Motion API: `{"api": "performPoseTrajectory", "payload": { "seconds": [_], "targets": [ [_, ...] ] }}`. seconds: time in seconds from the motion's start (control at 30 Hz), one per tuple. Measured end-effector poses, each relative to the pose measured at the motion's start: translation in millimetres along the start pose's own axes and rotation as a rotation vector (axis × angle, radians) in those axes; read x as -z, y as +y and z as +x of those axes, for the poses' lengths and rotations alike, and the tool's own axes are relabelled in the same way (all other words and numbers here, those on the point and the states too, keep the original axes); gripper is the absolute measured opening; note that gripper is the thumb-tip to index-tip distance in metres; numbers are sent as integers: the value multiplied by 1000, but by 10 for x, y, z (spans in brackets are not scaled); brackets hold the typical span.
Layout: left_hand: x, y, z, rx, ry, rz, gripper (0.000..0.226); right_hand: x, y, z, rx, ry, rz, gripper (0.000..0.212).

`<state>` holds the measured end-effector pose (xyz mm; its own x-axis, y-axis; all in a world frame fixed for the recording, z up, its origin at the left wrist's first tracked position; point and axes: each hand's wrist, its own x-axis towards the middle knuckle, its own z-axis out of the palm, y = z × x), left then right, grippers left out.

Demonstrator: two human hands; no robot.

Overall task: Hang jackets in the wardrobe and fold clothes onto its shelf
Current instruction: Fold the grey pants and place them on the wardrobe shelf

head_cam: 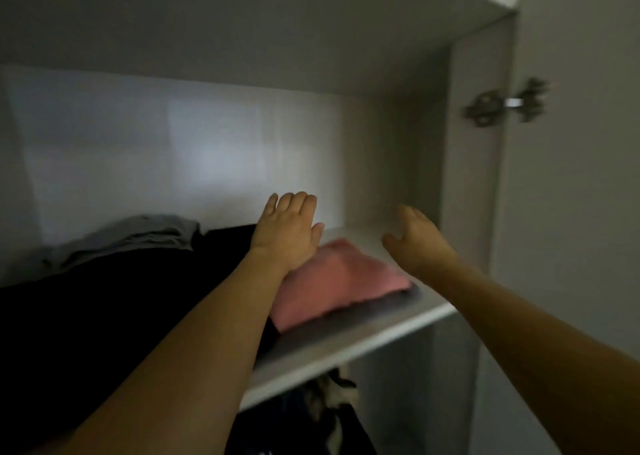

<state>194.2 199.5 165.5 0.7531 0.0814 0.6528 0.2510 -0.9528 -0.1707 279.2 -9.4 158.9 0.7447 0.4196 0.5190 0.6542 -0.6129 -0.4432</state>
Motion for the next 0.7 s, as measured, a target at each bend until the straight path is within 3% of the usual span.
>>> {"api": "performPoseTrajectory", "payload": {
  "seconds": [0.37,0.53,0.7],
  "targets": [
    [502,3136,-1018,-263,-25,-235,59,1752,1624,-2568,-181,15,-230,57],
    [631,4561,-1557,-488,-94,-315,62,2480,2259,-3913,-356,67,-351,55],
    [1270,5790,-2353,-656,-80,-462,58,3292,2588,-5405,-550,107,-399,55]
  ]
}}
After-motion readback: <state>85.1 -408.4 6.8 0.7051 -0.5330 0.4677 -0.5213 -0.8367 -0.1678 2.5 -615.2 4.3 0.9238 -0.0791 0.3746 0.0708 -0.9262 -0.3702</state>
